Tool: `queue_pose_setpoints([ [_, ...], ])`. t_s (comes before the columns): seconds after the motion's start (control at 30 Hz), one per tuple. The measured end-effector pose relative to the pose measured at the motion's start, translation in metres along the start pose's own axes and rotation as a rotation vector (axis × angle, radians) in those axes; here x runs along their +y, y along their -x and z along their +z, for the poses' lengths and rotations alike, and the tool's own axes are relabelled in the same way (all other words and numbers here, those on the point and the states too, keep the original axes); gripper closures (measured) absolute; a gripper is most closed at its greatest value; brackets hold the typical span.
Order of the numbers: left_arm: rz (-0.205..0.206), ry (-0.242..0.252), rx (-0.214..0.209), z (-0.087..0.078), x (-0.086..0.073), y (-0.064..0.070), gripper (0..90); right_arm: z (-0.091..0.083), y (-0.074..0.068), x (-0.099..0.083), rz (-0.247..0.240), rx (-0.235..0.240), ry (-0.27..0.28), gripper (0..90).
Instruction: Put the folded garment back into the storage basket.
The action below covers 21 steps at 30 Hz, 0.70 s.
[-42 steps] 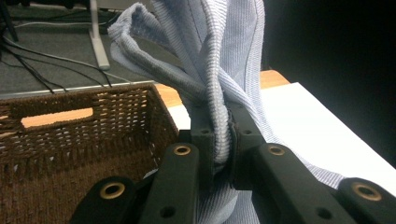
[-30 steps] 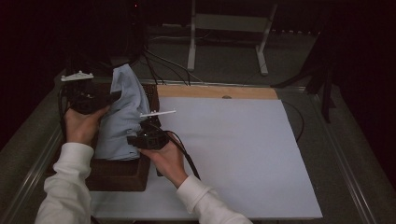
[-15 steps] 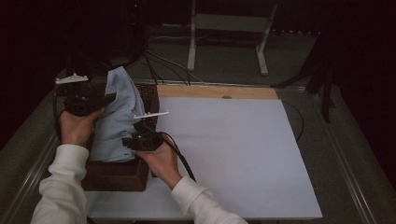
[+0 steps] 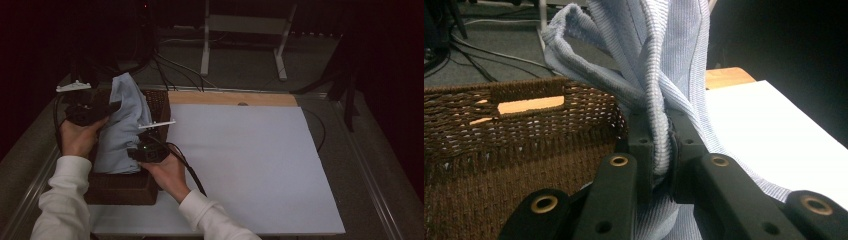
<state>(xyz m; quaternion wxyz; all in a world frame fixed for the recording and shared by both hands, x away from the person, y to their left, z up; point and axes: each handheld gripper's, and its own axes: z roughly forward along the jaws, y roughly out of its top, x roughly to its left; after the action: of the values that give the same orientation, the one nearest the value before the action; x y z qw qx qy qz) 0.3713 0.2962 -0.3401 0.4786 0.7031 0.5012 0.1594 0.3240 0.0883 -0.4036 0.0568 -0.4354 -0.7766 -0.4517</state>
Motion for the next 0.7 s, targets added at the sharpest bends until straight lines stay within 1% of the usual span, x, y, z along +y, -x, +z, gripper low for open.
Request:
queue_pose_setpoints([
  [0.47,-0.014,-0.014,0.023,-0.004,-0.008,-0.012,83.9,0.015,-0.005,-0.002,0.001,-0.01,-0.012,79.1],
  [0.7,-0.025,-0.02,0.036,-0.006,-0.011,-0.017,83.7,0.021,-0.013,-0.002,-0.022,-0.016,-0.019,79.0],
])
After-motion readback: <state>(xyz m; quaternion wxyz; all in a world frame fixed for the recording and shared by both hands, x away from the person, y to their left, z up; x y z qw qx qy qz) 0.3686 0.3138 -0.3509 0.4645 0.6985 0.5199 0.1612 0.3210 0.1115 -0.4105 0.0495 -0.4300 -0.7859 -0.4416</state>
